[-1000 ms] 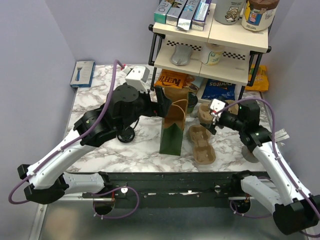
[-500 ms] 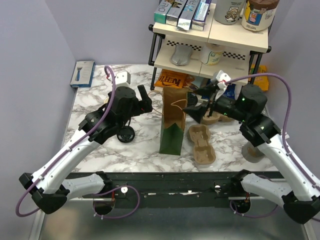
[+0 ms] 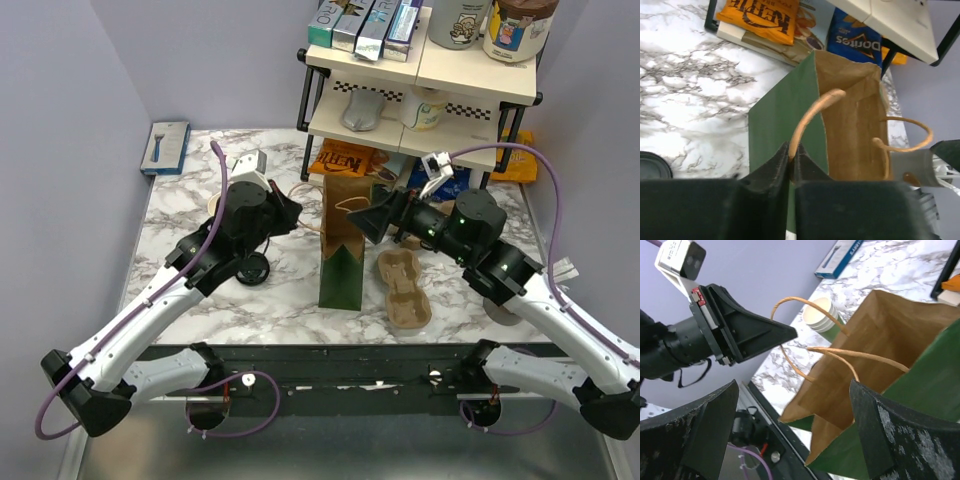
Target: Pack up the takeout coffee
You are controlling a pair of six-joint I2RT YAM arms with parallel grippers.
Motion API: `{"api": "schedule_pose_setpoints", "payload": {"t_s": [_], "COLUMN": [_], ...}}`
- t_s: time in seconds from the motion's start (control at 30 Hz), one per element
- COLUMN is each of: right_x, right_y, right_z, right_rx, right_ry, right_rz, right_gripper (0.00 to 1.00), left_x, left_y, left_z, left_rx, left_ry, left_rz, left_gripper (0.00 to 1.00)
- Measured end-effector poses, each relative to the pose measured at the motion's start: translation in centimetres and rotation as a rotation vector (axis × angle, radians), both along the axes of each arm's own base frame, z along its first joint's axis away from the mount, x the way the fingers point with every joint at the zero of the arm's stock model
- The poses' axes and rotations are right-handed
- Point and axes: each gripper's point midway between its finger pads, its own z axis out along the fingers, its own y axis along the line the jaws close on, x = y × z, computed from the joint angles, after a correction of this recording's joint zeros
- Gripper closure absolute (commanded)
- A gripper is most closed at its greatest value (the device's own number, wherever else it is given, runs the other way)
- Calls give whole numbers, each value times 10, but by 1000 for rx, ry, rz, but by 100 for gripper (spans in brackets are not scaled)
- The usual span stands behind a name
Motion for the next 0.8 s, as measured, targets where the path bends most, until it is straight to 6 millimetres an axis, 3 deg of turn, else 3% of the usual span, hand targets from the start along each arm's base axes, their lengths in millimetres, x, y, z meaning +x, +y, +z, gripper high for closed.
{"api": "schedule_pose_setpoints", "payload": {"t_s": [0.27, 0.57, 0.8], "right_x": [22, 49, 72], "right_y": [23, 30, 39], "right_z": [-16, -6, -26], "right_rx": [48, 108, 102], "right_ry": [106, 100, 164], "right_rz": [-44, -130, -220], "right_gripper": [0, 2, 21], "left_x": [2, -3, -7], "left_y": [-14, -23, -25], "left_z": [8, 0, 4], "left_rx": [-61, -96, -134], "left_ry": [-27, -9, -10], "left_rz": [-49, -86, -101], "left_gripper": [100, 100, 100]}}
